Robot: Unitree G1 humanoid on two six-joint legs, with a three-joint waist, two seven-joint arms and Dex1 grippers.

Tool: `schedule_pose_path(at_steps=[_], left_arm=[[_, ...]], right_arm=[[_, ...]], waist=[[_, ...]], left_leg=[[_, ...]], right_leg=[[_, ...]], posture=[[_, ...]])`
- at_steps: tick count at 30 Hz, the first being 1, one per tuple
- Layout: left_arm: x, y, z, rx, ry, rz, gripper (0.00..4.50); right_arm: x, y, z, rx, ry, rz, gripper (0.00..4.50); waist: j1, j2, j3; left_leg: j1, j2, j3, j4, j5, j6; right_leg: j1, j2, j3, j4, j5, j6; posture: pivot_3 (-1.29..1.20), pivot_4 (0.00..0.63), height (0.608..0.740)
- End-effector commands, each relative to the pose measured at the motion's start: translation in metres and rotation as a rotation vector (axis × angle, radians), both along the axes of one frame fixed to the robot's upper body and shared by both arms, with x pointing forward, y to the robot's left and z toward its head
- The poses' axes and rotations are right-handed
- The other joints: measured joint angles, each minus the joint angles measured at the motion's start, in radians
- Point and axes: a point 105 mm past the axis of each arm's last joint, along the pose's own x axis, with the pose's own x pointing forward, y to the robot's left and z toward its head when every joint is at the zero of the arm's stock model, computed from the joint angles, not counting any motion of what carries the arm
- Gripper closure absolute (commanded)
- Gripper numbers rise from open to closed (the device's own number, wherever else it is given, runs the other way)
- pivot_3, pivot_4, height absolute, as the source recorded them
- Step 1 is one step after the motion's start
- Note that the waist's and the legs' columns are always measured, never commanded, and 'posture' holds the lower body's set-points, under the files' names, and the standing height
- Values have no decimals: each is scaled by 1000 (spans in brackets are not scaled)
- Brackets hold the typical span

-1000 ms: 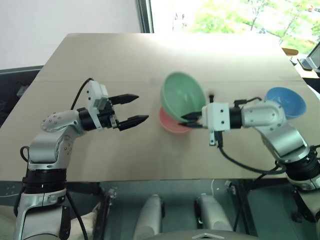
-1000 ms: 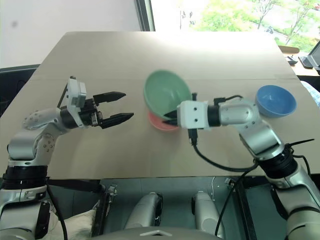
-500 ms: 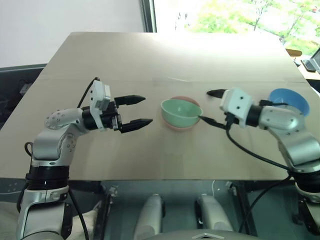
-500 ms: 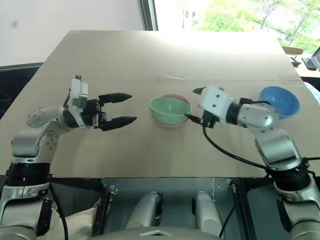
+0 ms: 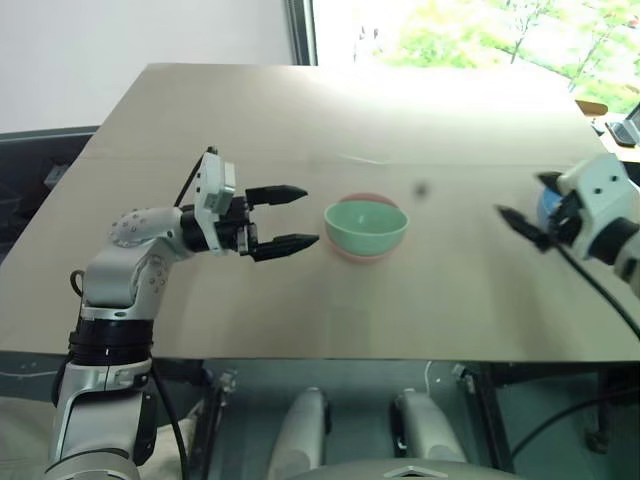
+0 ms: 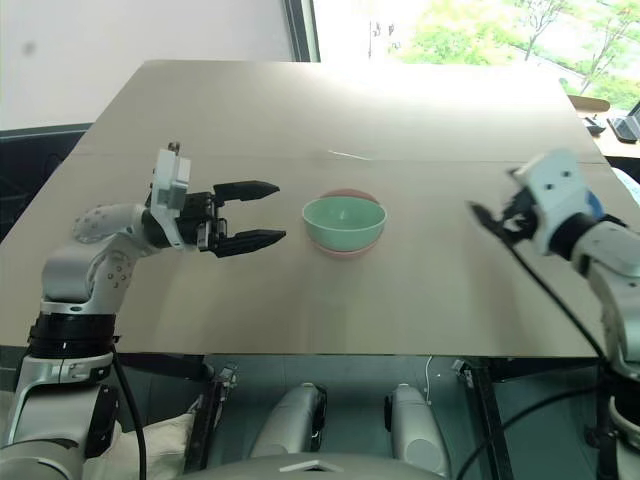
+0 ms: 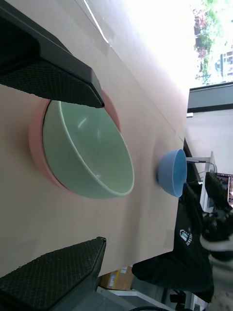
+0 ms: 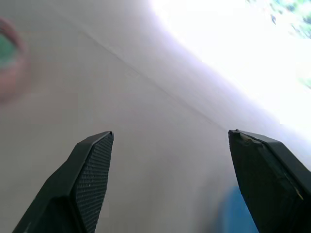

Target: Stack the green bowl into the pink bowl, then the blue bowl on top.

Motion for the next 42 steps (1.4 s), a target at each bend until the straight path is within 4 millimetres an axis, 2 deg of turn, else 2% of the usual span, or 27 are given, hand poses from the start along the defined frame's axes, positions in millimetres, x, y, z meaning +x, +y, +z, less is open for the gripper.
schedule_pose_path(at_steps=[1, 5, 8, 14, 15, 16, 17, 21, 24, 26, 28, 30, 32, 33, 34, 35, 36, 37, 39, 42], left_arm=[[-16, -10, 17, -14, -60, -114, 0], [-16, -10, 33, -80, -61, -112, 0], [-14, -9, 38, -105, -50, -96, 0], [-13, -7, 40, -122, -54, -49, 0], [-14, -6, 39, -120, -55, -42, 0], [-14, -5, 38, -121, -55, -35, 0], [-14, -5, 38, -121, -54, -32, 0], [-14, -5, 37, -121, -57, -24, 0], [-13, -5, 37, -125, -60, -12, 0], [-11, -3, 37, -131, -58, 4, 0], [-9, -1, 37, -139, -55, 23, 0], [-7, 3, 35, -139, -47, 41, 0], [-3, 11, 29, -128, -35, 64, 0], [-2, 17, 23, -109, -27, 76, 0], [-1, 21, 19, -94, -21, 83, 0], [-1, 24, 16, -84, -17, 88, 0], [0, 32, 12, -68, -3, 102, 0], [0, 38, 9, -53, 7, 113, 0], [-1, 46, 6, -33, 24, 125, 0], [-1, 50, 5, -24, 21, 132, 0]], right_arm=[[1, -53, -20, 18, 35, -148, 529], [16, -59, -28, 59, 52, -135, 529], [27, -56, -25, 74, 40, -111, 529], [42, -40, -16, 45, 10, -38, 529], [44, -36, -14, 40, 2, -23, 915], [47, -33, -12, 34, -8, -13, 1060], [48, -31, -11, 32, -9, -2, 1412], [50, -26, -13, 26, 9, 36, 3165], [50, -22, -11, 3, 5, 62, 4283], [49, -11, -1, 2, -22, 112, 4397], [46, 6, 11, 20, -46, 191, 4397], [35, 49, 30, 32, -82, 391, 4397], [18, 100, 50, 64, -110, 584, 4397], [8, 133, 58, 84, -125, 687, 4397], [-1, 154, 63, 95, -132, 757, 4397], [-9, 172, 65, 105, -133, 814, 4397], [-22, 206, 63, 100, -121, 929, 4397], [-33, 231, 60, 86, -108, 1015, 4397], [-48, 261, 55, 27, -85, 1127, 4397], [-48, 274, 50, -13, -49, 1170, 4397]], waist=[[-4, 0, 0], [-28, 3, 1], [-43, 3, 1], [-37, 3, 1], [-35, 3, 1], [-33, 3, 1], [-32, 3, 1], [-26, 3, 1], [-19, 3, 1], [-16, 3, 1], [-17, 4, 2], [-19, 6, 2], [-20, 6, 3], [-21, 7, 3], [-23, 7, 3], [-30, 7, 3], [-31, 7, 3], [-34, 6, 3], [-33, 6, 3], [-7, 6, 3]], left_leg=[[0, 0, 1, -1, 0, 0], [3, 2, 3, -1, 0, 0], [3, 2, 4, 0, 0, 0], [2, 2, 3, 0, 0, 0], [2, 2, 3, 0, 0, 0], [2, 2, 3, 0, 0, 0], [2, 2, 3, 0, 0, 0], [2, 2, 2, 0, 0, 0], [2, 2, 3, 0, 0, 0], [2, 2, 3, 0, 0, 0], [2, 2, 3, 0, 0, 0], [2, 2, 3, 0, 0, 0], [2, 2, 3, 0, 0, 0], [2, 3, 2, -1, 0, 0], [2, 3, 2, -1, 0, 0], [2, 4, 2, -1, 0, 0], [2, 5, 2, -1, 0, 0], [2, 5, 1, -1, 0, 0], [1, 6, 0, -1, 0, 0], [-1, 3, -1, 0, 0, 0]], right_leg=[[0, 0, 1, 0, 0, 0], [-1, 2, 4, 2, 0, 0], [-1, 2, 4, 3, 0, 0], [-1, 2, 4, 2, 0, 0], [-1, 2, 4, 2, 0, 0], [-1, 2, 4, 2, 0, 0], [-1, 2, 4, 2, 0, 0], [-1, 2, 3, 2, 0, 0], [-1, 2, 3, 1, 0, 0], [-1, 2, 4, 2, 0, 0], [-1, 2, 4, 2, 0, 0], [-1, 2, 4, 2, 0, 0], [-2, 2, 4, 2, 0, 0], [-2, 3, 4, 2, 0, 0], [-2, 3, 4, 2, 0, 0], [-2, 4, 3, 2, 0, 0], [-2, 5, 3, 2, 0, 0], [-2, 5, 3, 2, 0, 0], [-3, 5, 1, 2, 0, 0], [-3, 3, 0, 1, 0, 0]], posture=[[0, 150, 740], [0, 150, 740], [0, 150, 740], [0, 150, 740], [0, 150, 740], [0, 150, 740], [0, 150, 740], [0, 150, 740], [0, 150, 740], [0, 150, 740], [0, 150, 740], [0, 150, 740], [0, 150, 740], [0, 150, 740], [0, 150, 740], [0, 150, 740], [0, 150, 740], [0, 150, 740], [0, 150, 740], [0, 150, 740]])
